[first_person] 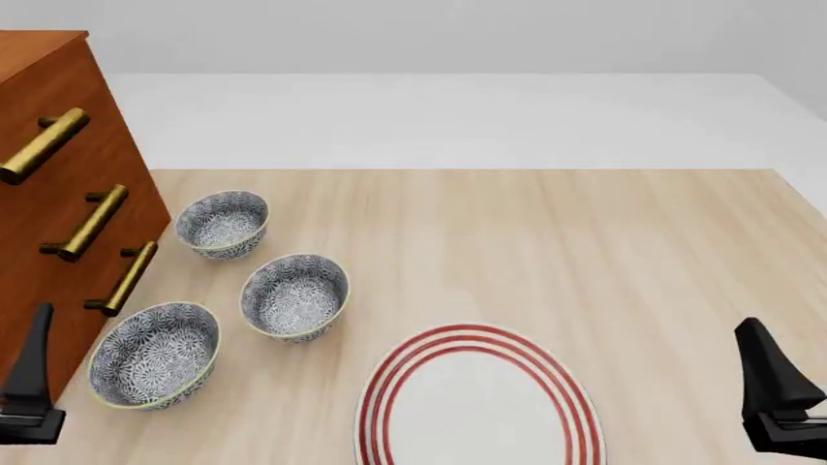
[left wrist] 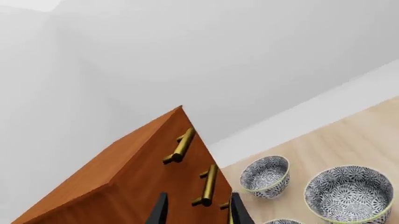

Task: Open the top drawer of the cabinet.

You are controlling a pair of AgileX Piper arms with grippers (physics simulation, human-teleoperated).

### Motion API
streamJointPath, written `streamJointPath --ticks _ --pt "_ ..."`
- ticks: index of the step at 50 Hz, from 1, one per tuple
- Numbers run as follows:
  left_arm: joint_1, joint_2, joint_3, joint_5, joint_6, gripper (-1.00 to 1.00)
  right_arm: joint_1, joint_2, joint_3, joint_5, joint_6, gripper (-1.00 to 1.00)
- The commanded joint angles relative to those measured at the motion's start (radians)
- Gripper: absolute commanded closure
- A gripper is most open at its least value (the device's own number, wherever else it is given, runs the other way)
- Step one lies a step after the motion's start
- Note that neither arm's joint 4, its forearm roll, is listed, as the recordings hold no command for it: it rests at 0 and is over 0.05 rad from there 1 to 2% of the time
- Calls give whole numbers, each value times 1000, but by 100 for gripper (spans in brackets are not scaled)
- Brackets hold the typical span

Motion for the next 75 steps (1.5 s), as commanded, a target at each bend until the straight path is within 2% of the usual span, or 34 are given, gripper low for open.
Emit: streamJointPath --ticks 1,7,15,18,31,40,56,61,67,71,75 --pt "-23 0 7 -29 146 -100 0 0 0 0 0 -100" --pt "-48 0 7 -48 247 -100 0 0 0 0 0 -100" --pt "-47 0 7 -72 305 -100 0 0 0 0 0 -100" --pt "-49 0 7 -89 365 -100 0 0 0 0 0 -100" --pt "-53 5 8 -112 444 -100 0 0 0 0 0 -100" --pt "-53 76 8 -175 506 -100 0 0 0 0 0 -100" --pt "-62 397 8 -458 656 -100 0 0 0 0 0 -100" --pt "-56 531 8 -589 680 -100 0 0 0 0 0 -100" --pt "-39 825 8 -885 719 -100 0 0 0 0 0 -100" --pt "-25 981 8 -1036 744 -100 0 0 0 0 0 -100" --pt "-18 996 8 -1041 767 -100 0 0 0 0 0 -100"
